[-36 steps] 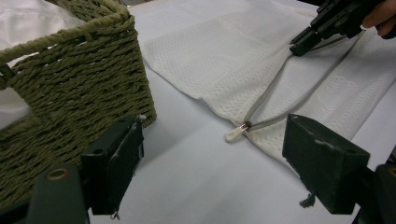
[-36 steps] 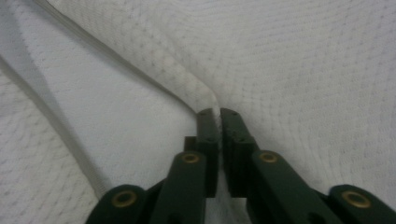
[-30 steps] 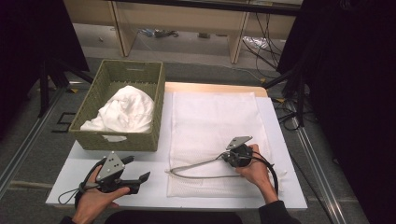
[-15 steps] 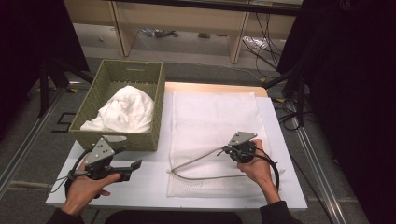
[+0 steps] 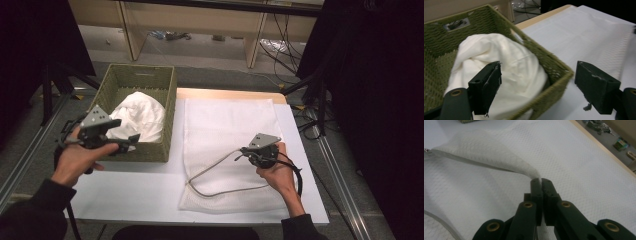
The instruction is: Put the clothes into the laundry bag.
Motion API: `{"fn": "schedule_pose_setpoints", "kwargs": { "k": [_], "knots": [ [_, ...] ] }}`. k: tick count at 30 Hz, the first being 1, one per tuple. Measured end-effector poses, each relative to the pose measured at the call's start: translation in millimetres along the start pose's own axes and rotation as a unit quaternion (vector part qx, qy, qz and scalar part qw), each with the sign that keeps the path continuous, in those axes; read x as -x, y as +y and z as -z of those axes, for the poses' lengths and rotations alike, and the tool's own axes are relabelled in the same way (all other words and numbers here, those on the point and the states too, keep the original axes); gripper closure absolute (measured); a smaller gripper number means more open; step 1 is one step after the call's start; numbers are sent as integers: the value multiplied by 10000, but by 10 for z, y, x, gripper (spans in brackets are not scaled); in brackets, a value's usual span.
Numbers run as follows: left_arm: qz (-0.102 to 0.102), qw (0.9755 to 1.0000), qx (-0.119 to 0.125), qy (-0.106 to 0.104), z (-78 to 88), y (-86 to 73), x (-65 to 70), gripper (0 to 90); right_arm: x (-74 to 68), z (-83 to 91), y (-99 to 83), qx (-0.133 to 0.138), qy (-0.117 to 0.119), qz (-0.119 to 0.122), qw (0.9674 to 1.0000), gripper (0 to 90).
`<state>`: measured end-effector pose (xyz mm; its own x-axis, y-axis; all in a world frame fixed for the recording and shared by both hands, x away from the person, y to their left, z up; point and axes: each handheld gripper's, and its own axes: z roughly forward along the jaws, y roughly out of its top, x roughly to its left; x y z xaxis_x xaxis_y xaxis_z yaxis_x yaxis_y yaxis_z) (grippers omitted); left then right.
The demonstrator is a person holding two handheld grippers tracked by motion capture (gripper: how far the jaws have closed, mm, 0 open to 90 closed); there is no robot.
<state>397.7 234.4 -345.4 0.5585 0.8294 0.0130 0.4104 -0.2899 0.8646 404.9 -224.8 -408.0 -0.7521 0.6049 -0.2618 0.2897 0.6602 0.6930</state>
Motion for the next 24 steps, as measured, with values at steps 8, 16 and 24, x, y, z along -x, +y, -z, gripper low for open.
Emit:
{"fn": "schedule_pose_setpoints", "kwargs": {
  "k": [8,16,24],
  "knots": [
    [-79,9968,-742,300,-350,107,-479,194,2,76,80,101,-73,92,9999,897],
    [40,9935,-1087,326,-755,159,-672,189,26,124,136,175,-52,223,9996,897],
    [392,9905,-1318,91,-1092,154,-812,152,1,96,119,81,-30,120,9999,897]
  ]
}}
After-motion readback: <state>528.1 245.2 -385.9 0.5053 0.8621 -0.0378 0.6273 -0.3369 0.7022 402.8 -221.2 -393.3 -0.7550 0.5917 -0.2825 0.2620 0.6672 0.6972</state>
